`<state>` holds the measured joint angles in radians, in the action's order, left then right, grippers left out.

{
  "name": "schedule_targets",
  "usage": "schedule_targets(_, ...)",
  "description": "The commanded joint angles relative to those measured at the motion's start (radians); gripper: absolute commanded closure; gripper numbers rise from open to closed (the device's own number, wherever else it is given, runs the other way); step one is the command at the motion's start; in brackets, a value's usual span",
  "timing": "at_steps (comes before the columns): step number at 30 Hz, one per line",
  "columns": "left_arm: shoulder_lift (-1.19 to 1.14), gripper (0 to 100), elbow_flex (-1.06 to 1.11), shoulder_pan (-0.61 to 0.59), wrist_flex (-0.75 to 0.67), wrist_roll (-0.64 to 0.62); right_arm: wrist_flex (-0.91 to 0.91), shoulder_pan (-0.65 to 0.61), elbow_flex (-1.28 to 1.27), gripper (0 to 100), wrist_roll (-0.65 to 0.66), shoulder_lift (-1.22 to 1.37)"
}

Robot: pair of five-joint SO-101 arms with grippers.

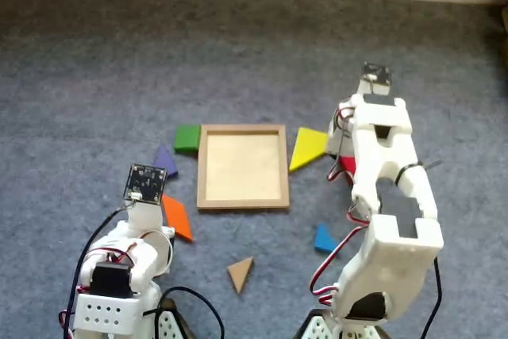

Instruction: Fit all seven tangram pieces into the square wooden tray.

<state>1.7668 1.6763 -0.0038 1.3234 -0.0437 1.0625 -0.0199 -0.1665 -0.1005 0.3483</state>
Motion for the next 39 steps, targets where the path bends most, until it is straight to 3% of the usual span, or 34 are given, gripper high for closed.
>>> schedule_targets(1,0.050,100,0.019,0.016,0.003,0.006,-0.041,0.004,0.035,61.2,-0.011,0.004)
schedule_targets(9,0.050,100,0.019,0.016,0.003,0.006,-0.010,0.004,0.058,62.3,-0.011,0.010)
schedule_targets(15,0.050,100,0.019,0.016,0.003,0.006,-0.010,0.004,0.058,77.2,-0.006,0.007)
schedule_targets(29,0.050,100,0.019,0.016,0.003,0.006,0.114,-0.005,0.111,77.5,-0.003,-0.114)
schedule_targets(39,0.050,100,0.019,0.016,0.003,0.006,0.165,-0.166,0.116,77.5,-0.003,-0.240)
